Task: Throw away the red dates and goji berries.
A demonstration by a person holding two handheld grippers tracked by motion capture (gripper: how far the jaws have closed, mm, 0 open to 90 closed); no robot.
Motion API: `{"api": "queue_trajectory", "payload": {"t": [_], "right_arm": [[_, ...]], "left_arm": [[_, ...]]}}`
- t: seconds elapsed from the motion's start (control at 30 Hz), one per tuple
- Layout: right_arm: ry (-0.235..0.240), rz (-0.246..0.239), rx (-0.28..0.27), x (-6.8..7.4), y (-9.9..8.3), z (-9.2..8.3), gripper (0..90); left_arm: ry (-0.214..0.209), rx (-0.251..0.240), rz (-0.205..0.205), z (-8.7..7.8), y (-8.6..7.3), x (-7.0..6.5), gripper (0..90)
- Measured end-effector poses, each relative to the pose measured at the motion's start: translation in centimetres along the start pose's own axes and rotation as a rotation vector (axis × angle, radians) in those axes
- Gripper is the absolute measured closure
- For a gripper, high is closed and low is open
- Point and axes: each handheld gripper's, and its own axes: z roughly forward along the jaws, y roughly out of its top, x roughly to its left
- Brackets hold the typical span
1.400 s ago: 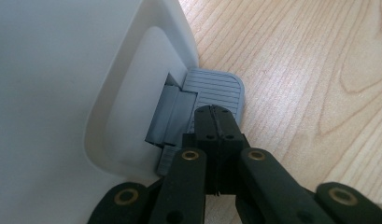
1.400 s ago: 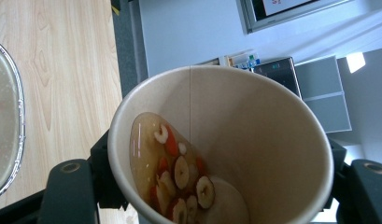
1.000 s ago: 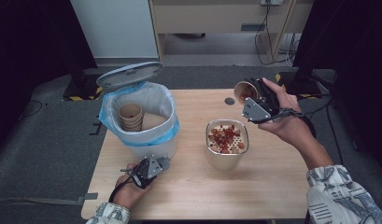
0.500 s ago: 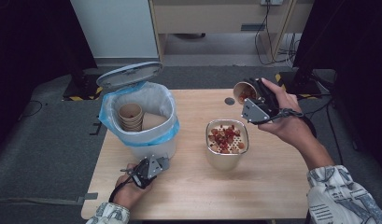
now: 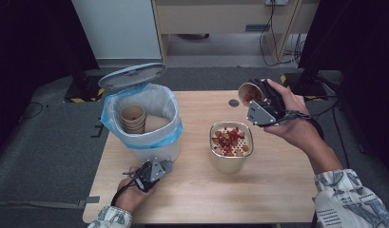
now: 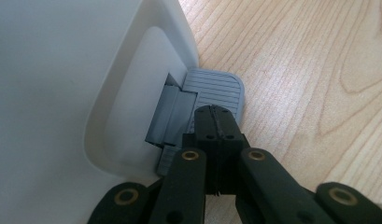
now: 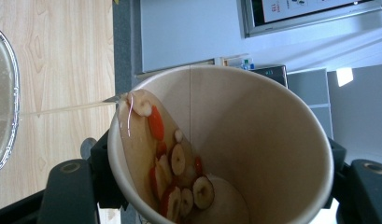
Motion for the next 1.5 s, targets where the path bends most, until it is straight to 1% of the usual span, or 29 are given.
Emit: {"api": "queue_trajectory", "payload": {"t": [0.13, 0.23, 0.27, 0.3, 0.43, 0.5, 0.67, 0.9, 0.93, 0.97, 1.1, 1.3, 1.33, 1.37, 1.4, 1.43, 1.5], "right_arm": [[-0.003, -0.011, 0.003, -0.1, 0.1, -0.1, 28.2], [-0.008, -0.042, 0.013, -0.1, 0.3, -0.1, 28.2], [-0.008, -0.042, 0.013, -0.1, 0.3, -0.1, 28.2], [-0.011, -0.060, 0.021, -0.1, 0.4, -0.1, 28.2], [-0.011, -0.089, 0.030, 0.0, 0.6, -0.1, 28.2], [-0.010, -0.119, 0.036, 0.1, 0.7, 0.0, 28.2], [-0.013, -0.131, 0.038, 0.1, 0.9, -0.1, 28.3], [-0.012, -0.174, 0.042, 0.2, 1.3, -0.1, 28.3], [-0.012, -0.174, 0.042, 0.2, 1.3, -0.1, 28.3], [-0.013, -0.185, 0.044, 0.2, 1.4, -0.1, 28.3], [-0.014, -0.191, 0.046, 0.3, 1.5, -0.1, 28.3], [-0.018, -0.261, 0.059, 0.6, 2.0, -0.1, 28.3], [-0.018, -0.261, 0.059, 0.6, 2.0, -0.1, 28.3], [-0.021, -0.276, 0.065, 0.6, 2.1, -0.1, 28.3], [-0.021, -0.276, 0.065, 0.6, 2.1, -0.1, 28.3], [-0.022, -0.298, 0.069, 0.6, 2.2, 0.0, 28.3], [-0.024, -0.309, 0.070, 0.6, 2.4, -0.1, 28.3]], "left_arm": [[0.000, 0.000, 0.000, 0.0, 0.0, 0.0, 89.6], [0.001, 0.000, 0.002, 0.0, 0.0, 0.0, 89.6], [0.000, 0.000, 0.000, 0.0, 0.0, 0.0, 89.6], [0.000, 0.001, 0.000, 0.0, 0.0, 0.0, 89.6], [0.000, 0.000, 0.000, 0.0, 0.0, 0.0, 89.6], [0.001, 0.000, 0.002, 0.0, 0.0, 0.0, 89.6], [0.001, 0.001, 0.003, 0.0, 0.0, 0.0, 89.6], [0.000, 0.000, -0.001, 0.0, 0.0, 0.0, 89.6], [0.001, 0.001, 0.002, 0.0, 0.0, 0.0, 89.6], [0.000, 0.001, 0.002, 0.0, 0.0, 0.0, 89.6], [0.000, 0.001, 0.000, 0.0, 0.0, 0.0, 89.6], [0.001, 0.001, 0.002, 0.0, 0.0, 0.0, 89.6], [-0.001, 0.001, -0.001, 0.0, 0.0, 0.0, 89.6], [0.000, 0.001, -0.001, 0.0, 0.0, 0.0, 89.6], [0.000, 0.001, -0.001, 0.0, 0.0, 0.0, 89.6], [0.001, 0.001, 0.002, 0.0, 0.0, 0.0, 89.6], [0.001, 0.001, 0.002, 0.0, 0.0, 0.0, 89.6]]}}
